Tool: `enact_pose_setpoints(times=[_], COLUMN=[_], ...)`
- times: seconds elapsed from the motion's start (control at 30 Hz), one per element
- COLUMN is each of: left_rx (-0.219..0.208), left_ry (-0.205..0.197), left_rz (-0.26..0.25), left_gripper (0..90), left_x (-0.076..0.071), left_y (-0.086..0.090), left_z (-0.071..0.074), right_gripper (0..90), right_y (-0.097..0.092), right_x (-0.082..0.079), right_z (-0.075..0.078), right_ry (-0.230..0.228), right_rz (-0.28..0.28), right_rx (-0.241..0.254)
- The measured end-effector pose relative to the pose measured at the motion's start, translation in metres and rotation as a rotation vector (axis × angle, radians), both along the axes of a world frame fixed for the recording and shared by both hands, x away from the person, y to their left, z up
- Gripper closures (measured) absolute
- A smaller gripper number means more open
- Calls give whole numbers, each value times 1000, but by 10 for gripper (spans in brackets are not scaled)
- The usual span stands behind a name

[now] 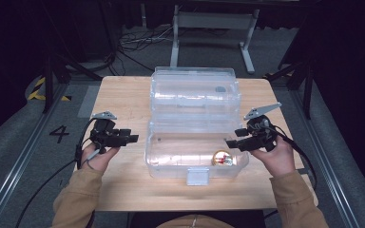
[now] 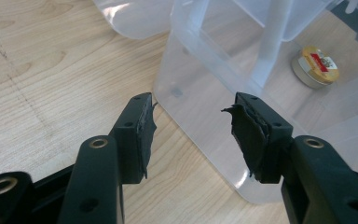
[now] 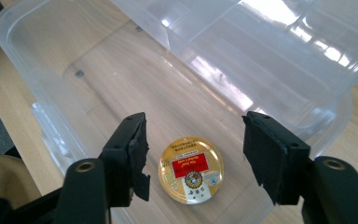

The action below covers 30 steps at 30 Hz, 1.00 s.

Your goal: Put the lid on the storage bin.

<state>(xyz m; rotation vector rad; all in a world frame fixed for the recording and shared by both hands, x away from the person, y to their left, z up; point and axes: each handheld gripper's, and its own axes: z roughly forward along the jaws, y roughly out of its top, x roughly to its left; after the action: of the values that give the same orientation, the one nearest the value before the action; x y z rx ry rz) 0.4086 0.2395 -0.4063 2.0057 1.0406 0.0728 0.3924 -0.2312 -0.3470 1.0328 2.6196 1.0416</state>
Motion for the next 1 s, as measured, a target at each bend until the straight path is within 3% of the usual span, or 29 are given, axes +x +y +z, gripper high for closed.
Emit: enact_pose_setpoints(times=[0.17,0.3,0.53,0.83,1.0], left_rx=[-7,-13,-18,-10,-7], left_ry=[-22,-43,-87,-95,-87], left_rz=[-7,-27,-79,-175,-195], left_gripper=[478,476,475,481,482], left_x=[-6,-12,-23,-38,-46], left_y=[-2,-5,-15,-31,-34], left_z=[6,14,29,42,42], right_gripper=[446,461,462,447,438], right_y=[-9,-13,-12,-8,-7], right_x=[8,14,25,38,46], right_z=[9,14,25,30,33], right_ry=[3,-48,-65,-75,-86], right_rz=[22,43,42,43,48], right_rx=[50,57,59,65,75])
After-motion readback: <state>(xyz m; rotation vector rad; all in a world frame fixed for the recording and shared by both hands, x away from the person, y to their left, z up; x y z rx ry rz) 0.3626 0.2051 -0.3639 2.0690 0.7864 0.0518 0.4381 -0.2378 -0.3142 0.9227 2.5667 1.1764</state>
